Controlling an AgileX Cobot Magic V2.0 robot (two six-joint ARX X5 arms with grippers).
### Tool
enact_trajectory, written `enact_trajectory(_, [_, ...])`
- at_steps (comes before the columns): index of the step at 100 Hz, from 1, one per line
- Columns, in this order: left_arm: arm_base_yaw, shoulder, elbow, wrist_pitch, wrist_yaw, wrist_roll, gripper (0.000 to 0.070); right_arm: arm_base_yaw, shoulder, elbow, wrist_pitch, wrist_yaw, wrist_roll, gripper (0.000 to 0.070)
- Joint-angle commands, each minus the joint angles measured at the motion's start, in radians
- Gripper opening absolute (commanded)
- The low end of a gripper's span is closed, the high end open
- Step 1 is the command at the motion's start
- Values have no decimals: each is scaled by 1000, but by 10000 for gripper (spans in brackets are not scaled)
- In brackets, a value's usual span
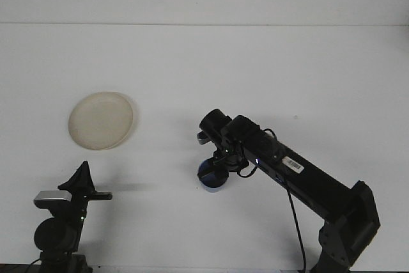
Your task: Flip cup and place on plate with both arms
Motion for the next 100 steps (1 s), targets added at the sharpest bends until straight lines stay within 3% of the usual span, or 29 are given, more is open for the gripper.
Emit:
enact_trajectory(1, [-2, -2, -19, 10, 5, -6, 11, 10, 21, 24, 5, -2, -8, 266])
enact_trajectory(24, [-2, -2, -19, 10, 5, -6, 11, 6, 21, 34, 7, -2, -4, 489])
enact_trajectory(47, [-2, -2, -19, 10, 5, -6, 11, -3, 14, 125, -66, -1, -16, 491])
enact_trajectory(77, [-2, -2, -19, 10, 5, -6, 11, -36, -28, 237, -185, -1, -141, 491])
enact_trajectory(100, [-2, -2, -19, 10, 5, -6, 11, -167, -118, 237, -185, -1, -209, 490])
